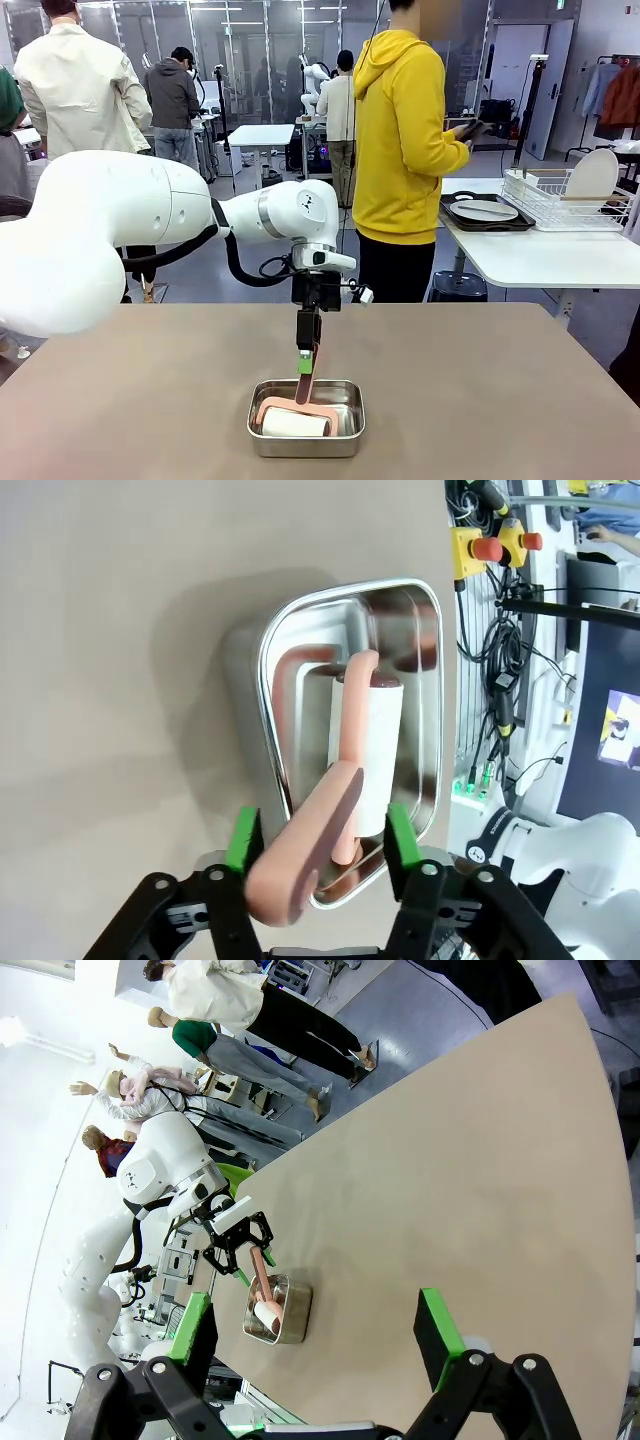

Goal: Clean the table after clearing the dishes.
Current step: When the right (or left) Handle tray is removed, use the right hand (or left hand) to clean the right (or left) side of the table with the Lint Roller.

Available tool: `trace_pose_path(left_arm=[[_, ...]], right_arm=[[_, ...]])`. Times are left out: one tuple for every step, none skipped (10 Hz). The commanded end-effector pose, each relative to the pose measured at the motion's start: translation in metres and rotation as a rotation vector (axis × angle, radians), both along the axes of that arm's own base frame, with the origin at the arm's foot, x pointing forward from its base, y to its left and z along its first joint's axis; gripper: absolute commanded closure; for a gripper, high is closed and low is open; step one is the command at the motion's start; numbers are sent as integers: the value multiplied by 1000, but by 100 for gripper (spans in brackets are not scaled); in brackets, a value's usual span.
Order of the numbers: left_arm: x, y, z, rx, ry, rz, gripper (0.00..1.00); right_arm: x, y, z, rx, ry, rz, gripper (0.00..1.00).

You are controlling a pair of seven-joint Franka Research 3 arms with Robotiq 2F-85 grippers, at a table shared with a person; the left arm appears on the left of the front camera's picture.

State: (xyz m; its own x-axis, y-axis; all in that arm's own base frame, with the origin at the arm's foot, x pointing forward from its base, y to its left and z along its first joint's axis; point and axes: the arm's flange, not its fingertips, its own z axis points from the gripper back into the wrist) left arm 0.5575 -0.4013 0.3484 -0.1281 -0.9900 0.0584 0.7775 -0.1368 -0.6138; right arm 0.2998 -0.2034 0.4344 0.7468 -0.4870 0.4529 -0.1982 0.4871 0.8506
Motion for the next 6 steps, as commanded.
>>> trace_pose_path(left_arm=[[9,-7,4,50,9,-15,100],[8,-8,4,50,13,-21,87],[8,-8,4,51,14,-23,97],[8,-9,5,54,17,-27,100],[7,-9,5,66,23,-24,100],[7,-8,6,92,32,-8,100]], right_arm=[[-3,-1,1,-7,-11,14,0],[-3,-1,1,-7,-11,14,0],[-3,-1,1,-7,-11,14,0],[-3,-1,1,-7,-11,14,0],[-3,-1,1,-7,-11,14,0],[-3,-1,1,-7,-11,14,0]])
